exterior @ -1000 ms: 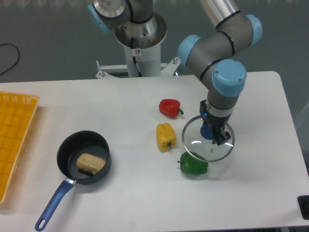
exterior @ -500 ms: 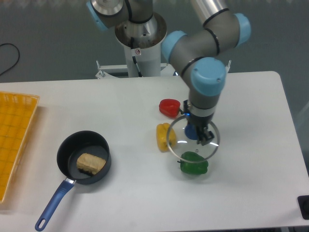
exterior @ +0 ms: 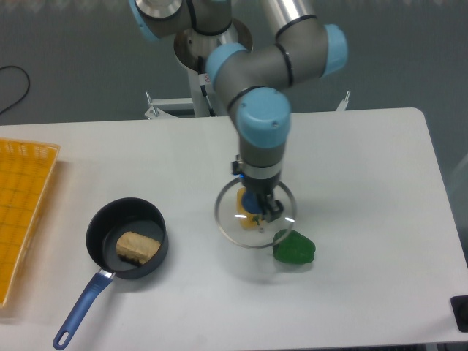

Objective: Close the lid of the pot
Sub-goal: 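Carry the glass lid over the peppers to the blue saucepan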

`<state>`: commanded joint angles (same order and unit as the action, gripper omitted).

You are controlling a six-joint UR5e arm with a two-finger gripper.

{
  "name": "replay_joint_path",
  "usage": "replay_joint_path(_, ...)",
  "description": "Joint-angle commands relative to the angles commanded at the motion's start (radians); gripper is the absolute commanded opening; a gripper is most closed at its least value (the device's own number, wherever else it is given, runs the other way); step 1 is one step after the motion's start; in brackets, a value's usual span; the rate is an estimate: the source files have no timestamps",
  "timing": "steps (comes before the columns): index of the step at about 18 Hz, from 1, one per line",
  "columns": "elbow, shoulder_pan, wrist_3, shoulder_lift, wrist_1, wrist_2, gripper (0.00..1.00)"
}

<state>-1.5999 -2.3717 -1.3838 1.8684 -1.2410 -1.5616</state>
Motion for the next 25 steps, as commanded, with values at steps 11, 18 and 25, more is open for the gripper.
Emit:
replay_joint_path(11,-0.009,0.111,0.137,0.003,-0.008,0.029,0.57)
replay_joint_path(18,-0.009,0.187,0.242,0.005,-0.002,0.046,0.57)
replay_joint_path(25,-0.008,0.258,0.334,0.014,0.003,0.046,0.57)
